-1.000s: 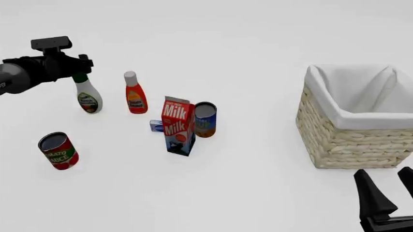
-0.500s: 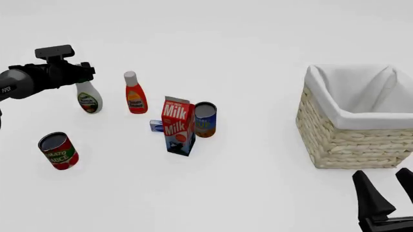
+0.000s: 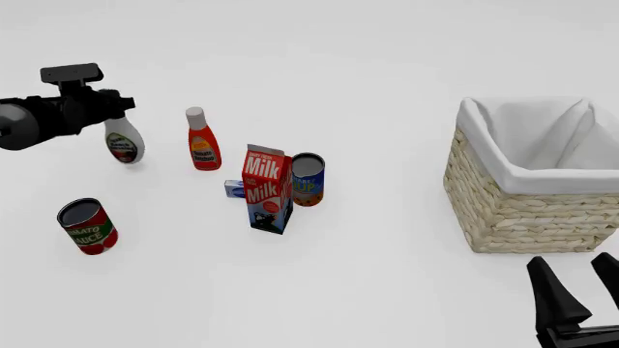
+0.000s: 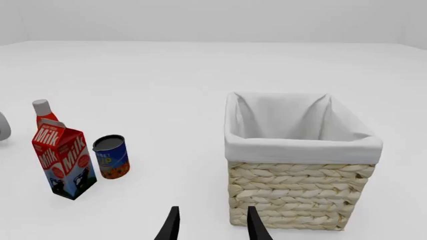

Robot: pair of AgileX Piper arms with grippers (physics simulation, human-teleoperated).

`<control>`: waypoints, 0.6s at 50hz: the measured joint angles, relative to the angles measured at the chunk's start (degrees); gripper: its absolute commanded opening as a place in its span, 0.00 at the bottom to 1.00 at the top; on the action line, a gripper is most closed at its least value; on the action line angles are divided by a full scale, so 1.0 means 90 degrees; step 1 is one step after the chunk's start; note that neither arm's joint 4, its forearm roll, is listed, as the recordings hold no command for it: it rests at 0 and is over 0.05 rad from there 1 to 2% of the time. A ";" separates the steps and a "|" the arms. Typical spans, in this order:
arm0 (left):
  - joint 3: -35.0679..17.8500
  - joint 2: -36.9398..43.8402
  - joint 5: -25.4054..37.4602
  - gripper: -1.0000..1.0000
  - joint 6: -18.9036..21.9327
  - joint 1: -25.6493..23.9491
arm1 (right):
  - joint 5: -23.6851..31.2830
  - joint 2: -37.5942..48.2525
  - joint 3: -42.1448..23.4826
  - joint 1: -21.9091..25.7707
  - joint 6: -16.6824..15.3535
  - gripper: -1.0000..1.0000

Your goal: Pick the salad dressing and place it in the basket.

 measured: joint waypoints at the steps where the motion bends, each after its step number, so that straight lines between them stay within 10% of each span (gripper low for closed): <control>1: 0.0001 -0.0031 0.0000 0.00 0.0006 0.0000 | -0.0001 -0.0001 0.0002 0.0000 0.0000 1.00; 30: -0.0359 -0.1722 0.0604 0.00 0.0318 -0.0715 | -0.0043 0.0011 0.0001 0.0038 0.0009 1.00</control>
